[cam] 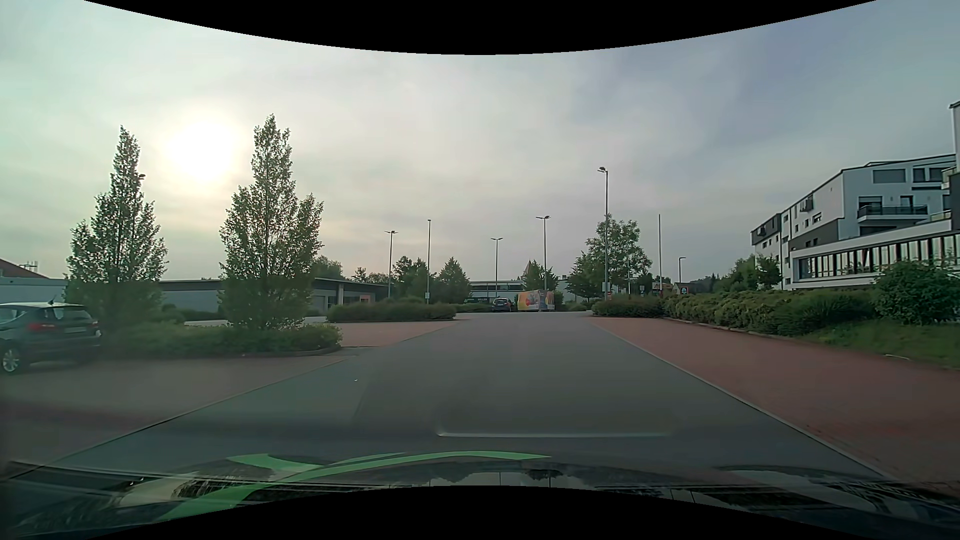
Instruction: Follow the waypoints while adhering to traffic rules and regulations
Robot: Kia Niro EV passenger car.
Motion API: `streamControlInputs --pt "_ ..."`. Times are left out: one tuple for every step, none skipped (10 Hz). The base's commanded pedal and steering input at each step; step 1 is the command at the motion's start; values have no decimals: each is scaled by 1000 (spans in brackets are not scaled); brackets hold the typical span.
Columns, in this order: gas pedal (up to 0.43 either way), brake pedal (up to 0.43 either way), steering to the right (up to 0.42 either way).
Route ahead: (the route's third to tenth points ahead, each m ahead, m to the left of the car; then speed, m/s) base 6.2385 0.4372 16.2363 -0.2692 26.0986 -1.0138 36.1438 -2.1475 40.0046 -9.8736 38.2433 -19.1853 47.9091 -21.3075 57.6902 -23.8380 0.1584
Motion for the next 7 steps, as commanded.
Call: streamControlInputs --pt "0 165 50" --pt "0 183 50" --pt "0 183 50" --pt "0 189 50" --pt "0 201 50" --pt "0 220 50" --pt "0 226 50"
